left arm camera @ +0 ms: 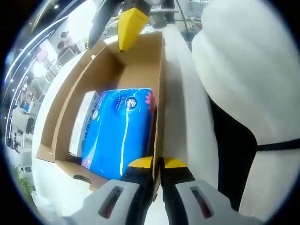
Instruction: Operate the shoe box by opening the lid, removing the specified soft item, and placing it in the target area until the item is outside and the box remains undamaged.
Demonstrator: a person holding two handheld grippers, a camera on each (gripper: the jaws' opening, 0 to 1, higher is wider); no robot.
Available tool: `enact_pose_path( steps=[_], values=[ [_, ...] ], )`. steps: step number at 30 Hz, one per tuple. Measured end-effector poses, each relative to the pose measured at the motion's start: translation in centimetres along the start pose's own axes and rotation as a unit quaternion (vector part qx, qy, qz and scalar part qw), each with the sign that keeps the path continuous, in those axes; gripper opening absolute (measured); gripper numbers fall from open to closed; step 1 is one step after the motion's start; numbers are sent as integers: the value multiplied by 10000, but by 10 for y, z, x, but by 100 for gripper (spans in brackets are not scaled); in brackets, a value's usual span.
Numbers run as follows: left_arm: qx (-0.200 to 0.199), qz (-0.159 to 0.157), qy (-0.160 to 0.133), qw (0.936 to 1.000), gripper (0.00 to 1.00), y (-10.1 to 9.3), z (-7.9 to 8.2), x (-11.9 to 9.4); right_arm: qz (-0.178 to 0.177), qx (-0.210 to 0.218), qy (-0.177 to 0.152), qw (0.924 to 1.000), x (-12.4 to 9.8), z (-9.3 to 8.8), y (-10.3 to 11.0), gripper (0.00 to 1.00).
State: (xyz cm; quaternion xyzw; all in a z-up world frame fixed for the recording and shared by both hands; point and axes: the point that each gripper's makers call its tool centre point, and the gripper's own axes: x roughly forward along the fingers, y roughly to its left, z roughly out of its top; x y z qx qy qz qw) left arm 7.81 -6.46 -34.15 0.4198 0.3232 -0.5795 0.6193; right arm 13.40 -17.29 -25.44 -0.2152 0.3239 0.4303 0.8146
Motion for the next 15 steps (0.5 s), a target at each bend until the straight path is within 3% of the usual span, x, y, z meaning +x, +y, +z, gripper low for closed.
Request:
enact_pose_path(
  steps=[3,15],
  values=[
    [17,-1,-5,10000,5,0,0,0,165,31,9,9999,10,-1,7,62],
    [-50,2,-20,10000,5,0,0,0,503,-45,-95,9987,29,11,28,61]
  ],
)
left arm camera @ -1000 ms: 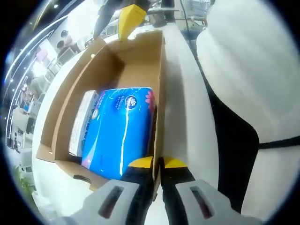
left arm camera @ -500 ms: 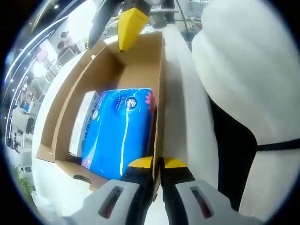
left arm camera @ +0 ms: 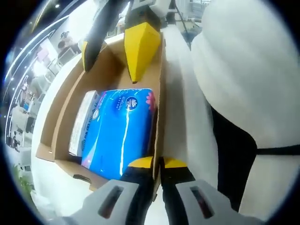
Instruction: Operate the shoe box by opening the lid, removing the specified soft item, and placing it in the target area until the item is outside and the box remains undamaged.
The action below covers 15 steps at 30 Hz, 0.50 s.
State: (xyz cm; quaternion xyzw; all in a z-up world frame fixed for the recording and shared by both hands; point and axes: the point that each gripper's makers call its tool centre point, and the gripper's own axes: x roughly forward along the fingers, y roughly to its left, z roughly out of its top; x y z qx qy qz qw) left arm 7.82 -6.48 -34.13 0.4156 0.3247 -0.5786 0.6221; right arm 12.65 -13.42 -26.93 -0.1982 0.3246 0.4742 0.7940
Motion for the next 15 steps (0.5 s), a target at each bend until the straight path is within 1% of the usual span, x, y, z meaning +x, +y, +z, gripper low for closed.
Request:
enact_pose_path(
  steps=[2,3,8,11,15],
  values=[
    [104,33,1,9999,5,-1,0,0,48,21,13,10000,4,-2,3,61],
    [82,41,-13,10000,5,0,0,0,81,-14,87,9999,7,-5,5,61],
    [54,29,-49,10000,5,0,1,0,160,-171,171,9996,18,-9,11,60],
    [53,5,-54,10000,5,0,1,0,226,-121,169,9995,22,-10,15,60],
    [-16,-60,-140,9999,5,0,2,-2,210,-48,65,9997,25,-5,16,60]
  ],
)
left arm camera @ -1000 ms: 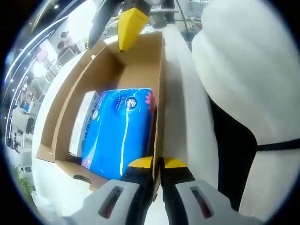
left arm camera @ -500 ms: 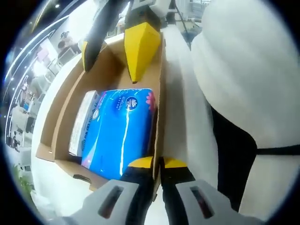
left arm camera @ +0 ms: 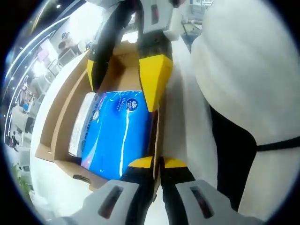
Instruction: Operate the shoe box by opening the lid, removing the specified soft item, and placing it in the target area until the item is outside and the box remains undamaged.
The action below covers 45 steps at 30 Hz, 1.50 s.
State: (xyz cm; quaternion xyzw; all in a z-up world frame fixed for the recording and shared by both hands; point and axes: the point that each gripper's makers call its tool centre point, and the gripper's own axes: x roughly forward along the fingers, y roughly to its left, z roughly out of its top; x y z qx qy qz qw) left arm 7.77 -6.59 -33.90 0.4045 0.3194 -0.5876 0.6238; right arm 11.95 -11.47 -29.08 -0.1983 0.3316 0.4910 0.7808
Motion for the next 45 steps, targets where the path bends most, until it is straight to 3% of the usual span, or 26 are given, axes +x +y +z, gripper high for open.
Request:
enact_pose_path(
  steps=[11,13,15,23,25,27,29,45],
  values=[
    [-5,-47,29,10000,5,-1,-1,0,142,-353,116,9992,13,5,-4,60],
    [2,-62,37,10000,4,-1,-1,0,302,-320,45,9990,14,9,-1,60],
    [6,-78,46,10000,4,-1,-1,0,404,-397,185,9982,18,6,2,61],
    [-6,-102,70,9999,4,-1,-2,0,463,-385,253,9979,26,7,3,59],
    [-25,-88,82,9999,4,-1,-2,1,466,-437,388,9972,32,5,2,59],
    [-29,-93,89,9999,4,-1,-2,1,457,-864,638,9932,34,0,-2,59],
    [-37,-111,87,9999,4,-1,-2,1,541,-760,691,9932,38,-3,-1,60],
    [-68,-110,96,9999,4,0,-2,1,548,-1054,721,9903,54,-3,-3,65]
  ],
)
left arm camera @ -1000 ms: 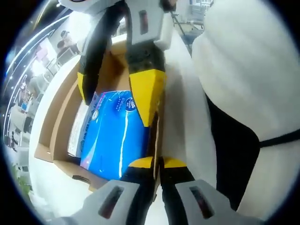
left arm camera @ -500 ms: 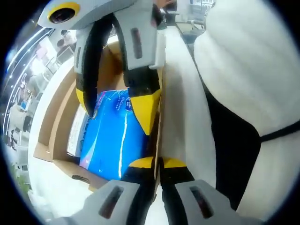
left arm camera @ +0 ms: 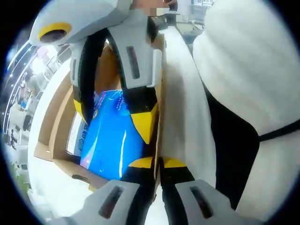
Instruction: Operate the shoe box by opening the lid, removing the specified soft item, and placing it in the target area until the item is outside and the box remains undamaged.
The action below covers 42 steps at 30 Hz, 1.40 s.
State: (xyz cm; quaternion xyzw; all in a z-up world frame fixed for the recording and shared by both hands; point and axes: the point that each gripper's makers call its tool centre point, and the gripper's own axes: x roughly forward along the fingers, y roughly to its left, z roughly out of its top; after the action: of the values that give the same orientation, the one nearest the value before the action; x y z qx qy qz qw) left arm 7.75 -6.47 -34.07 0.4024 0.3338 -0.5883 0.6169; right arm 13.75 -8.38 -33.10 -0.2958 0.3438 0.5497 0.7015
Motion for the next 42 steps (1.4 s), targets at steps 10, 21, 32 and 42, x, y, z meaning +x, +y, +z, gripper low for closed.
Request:
enact_pose_path(
  steps=[10,21,32,42],
  values=[
    [-24,11,8,10000,4,0,0,1,46,30,-44,10000,2,-2,1,64],
    [-16,47,11,10000,4,0,-2,3,101,51,21,9999,2,-2,1,64],
    [-12,51,6,10000,4,0,-1,2,58,18,-236,9997,1,-3,2,63],
    [-16,40,8,10000,4,0,0,1,116,-87,-20,9999,-4,-11,0,63]
  ],
)
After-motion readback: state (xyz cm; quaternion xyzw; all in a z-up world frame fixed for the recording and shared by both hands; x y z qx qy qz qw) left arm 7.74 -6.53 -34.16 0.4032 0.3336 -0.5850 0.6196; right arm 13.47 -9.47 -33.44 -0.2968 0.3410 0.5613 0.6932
